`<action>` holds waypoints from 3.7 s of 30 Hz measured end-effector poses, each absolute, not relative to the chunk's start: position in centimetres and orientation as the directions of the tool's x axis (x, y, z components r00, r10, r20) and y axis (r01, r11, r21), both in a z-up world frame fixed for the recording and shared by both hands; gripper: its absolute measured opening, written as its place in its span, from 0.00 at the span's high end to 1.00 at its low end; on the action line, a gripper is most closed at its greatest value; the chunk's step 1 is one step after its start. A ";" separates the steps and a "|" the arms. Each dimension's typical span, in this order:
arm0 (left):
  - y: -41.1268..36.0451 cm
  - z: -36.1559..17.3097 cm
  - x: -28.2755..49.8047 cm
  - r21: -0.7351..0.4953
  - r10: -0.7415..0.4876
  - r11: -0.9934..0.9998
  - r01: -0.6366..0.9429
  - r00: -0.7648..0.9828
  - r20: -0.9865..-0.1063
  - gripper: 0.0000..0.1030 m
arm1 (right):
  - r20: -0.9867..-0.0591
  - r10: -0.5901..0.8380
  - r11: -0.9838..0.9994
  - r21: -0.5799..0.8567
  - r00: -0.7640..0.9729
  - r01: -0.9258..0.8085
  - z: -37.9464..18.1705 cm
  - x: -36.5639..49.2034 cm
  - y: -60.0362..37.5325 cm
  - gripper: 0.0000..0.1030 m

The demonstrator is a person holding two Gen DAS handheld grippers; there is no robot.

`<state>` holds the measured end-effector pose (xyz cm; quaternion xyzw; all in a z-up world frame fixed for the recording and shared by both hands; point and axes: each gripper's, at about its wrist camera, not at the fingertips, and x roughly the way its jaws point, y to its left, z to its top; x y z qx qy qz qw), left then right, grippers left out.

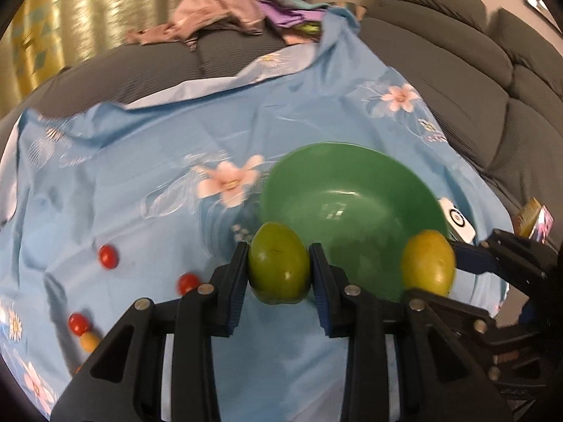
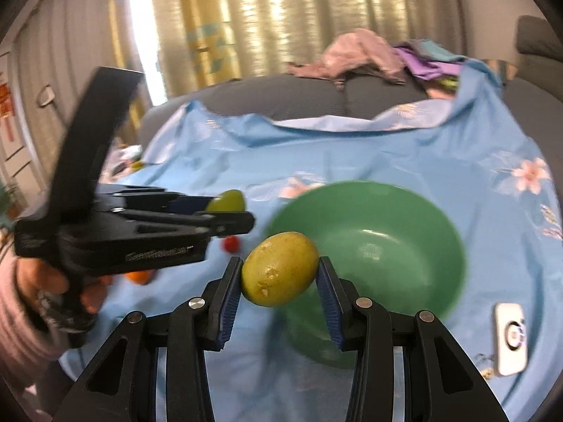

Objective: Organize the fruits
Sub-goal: 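Carry both fruits to the green bowl and open both tools to drop them, then move both tools back toward the oranges, then grasp an orange with the right tool while the left tool grasps the other orange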

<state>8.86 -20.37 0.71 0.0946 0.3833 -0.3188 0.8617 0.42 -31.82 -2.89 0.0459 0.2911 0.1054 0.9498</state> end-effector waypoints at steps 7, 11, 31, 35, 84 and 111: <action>-23.8 -0.7 8.5 -0.056 -0.481 0.733 0.678 0.459 -0.747 0.67 | -0.578 0.164 0.985 0.138 0.800 -0.102 -3.9 1.0 -33.8 0.57; -24.5 -1.3 8.7 -0.043 -0.465 0.732 0.680 0.451 -0.762 0.67 | -0.595 0.143 0.988 0.133 0.791 -0.078 -4.3 1.1 -34.2 0.57; -18.7 1.7 5.8 0.084 -0.346 0.832 0.549 0.630 -0.695 0.08 | -0.587 0.131 0.989 0.128 0.799 -0.069 -2.5 -0.5 -32.9 0.52; -15.7 2.1 4.8 0.108 -0.274 0.876 0.470 0.669 -0.691 0.02 | -0.581 0.183 0.982 0.141 0.793 -0.124 -1.8 -1.0 -31.1 0.49; 3.7 -3.1 0.4 -0.147 -0.255 0.964 0.222 0.603 -0.756 0.07 | -0.680 0.469 0.867 0.236 0.563 -0.438 -4.4 1.1 -17.6 0.47; 4.0 -4.3 6.3 -0.133 -0.323 0.927 0.350 0.570 -0.755 0.20 | -0.721 0.535 0.804 0.276 0.440 -0.527 -9.8 7.9 -13.0 0.58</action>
